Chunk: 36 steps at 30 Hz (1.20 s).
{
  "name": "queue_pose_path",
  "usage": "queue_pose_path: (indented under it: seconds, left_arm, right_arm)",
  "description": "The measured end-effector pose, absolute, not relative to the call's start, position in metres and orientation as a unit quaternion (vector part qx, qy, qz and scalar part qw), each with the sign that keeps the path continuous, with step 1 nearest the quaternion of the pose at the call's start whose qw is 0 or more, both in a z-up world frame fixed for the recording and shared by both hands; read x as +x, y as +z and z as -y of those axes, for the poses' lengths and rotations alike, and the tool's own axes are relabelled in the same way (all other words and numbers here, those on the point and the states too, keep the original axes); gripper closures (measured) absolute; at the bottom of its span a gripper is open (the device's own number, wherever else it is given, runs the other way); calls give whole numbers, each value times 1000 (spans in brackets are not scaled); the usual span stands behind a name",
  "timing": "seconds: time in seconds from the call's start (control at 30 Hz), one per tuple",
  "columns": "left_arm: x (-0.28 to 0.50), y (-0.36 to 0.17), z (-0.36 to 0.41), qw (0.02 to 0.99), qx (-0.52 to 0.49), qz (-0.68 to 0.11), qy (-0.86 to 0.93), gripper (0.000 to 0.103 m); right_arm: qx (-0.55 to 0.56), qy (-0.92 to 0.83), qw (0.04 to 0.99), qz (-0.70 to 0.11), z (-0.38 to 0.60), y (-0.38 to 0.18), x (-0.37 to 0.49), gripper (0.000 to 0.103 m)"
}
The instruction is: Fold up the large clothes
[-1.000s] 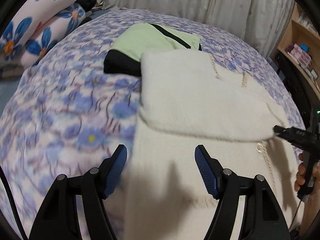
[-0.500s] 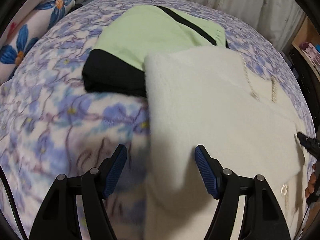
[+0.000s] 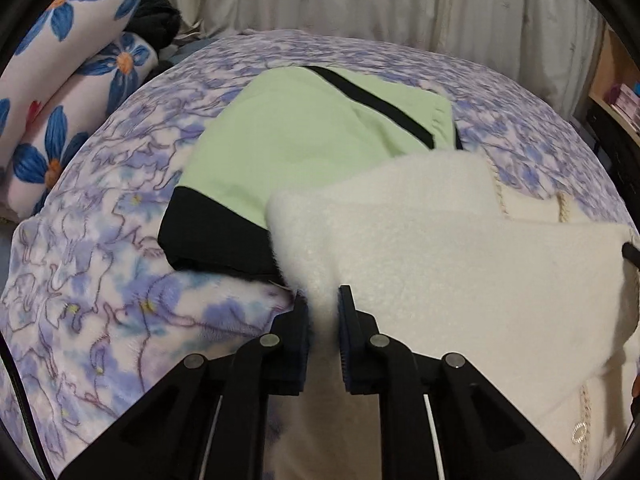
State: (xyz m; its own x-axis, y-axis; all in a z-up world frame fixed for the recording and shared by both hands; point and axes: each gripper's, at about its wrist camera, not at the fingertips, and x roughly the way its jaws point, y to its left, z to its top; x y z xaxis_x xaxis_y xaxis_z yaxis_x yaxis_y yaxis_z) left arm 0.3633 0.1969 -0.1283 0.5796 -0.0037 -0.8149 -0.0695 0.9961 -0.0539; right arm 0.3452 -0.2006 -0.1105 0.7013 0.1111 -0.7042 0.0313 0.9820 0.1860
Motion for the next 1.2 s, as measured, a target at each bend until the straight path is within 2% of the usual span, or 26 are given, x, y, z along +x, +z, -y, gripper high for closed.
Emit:
queue_pose_path:
  seconds: [0.13, 0.23, 0.27, 0.33, 0.37, 0.57, 0.7, 0.8, 0.9, 1.0, 1.07, 1.1, 1.13, 1.2]
  left_arm:
    - [369, -142, -197, 876, -30, -480, 22, 87]
    - [362, -128, -199, 880, -18, -473, 35, 78]
    - [356, -121, -199, 884, -9, -464, 49, 75]
    - [348, -105, -197, 895, -6, -443, 57, 63]
    - [343, -99, -194, 898, -12, -437, 50, 61]
    - [311, -91, -147, 900, -63, -432, -19, 60]
    - [296, -113, -120, 894, -80, -440, -31, 60]
    - [298, -147, -107, 876, -71, -477, -23, 60]
    - [301, -163, -113, 880, -46, -473, -11, 60]
    - [306, -161, -124, 882, -39, -469, 8, 63]
    - [311, -162, -139, 880, -52, -472, 15, 65]
    - [312, -161, -143, 879, -58, -473, 14, 65]
    - [312, -160, -147, 879, -62, -473, 12, 65]
    - [313, -158, -150, 878, -60, -474, 11, 65]
  right_arm:
    - [60, -22, 879, -473, 197, -143, 365, 86]
    - [77, -33, 894, -441, 205, -126, 343, 84]
    - [73, -38, 899, -429, 205, -120, 336, 82]
    - [69, -32, 911, -406, 200, -106, 319, 66]
    - [69, -21, 914, -399, 194, -101, 312, 63]
    - [69, 75, 900, -424, 125, -103, 294, 61]
    - [59, 126, 884, -445, 79, -120, 287, 61]
    - [33, 129, 876, -463, 64, -138, 286, 61]
    - [12, 118, 878, -463, 74, -143, 284, 64]
    - [-30, 12, 892, -451, 114, -143, 287, 64]
    - [-8, -24, 891, -453, 150, -147, 288, 64]
    - [21, -20, 891, -454, 169, -147, 289, 69]
    - [46, -12, 889, -456, 184, -146, 288, 85]
    - [63, -10, 886, -460, 194, -142, 287, 95]
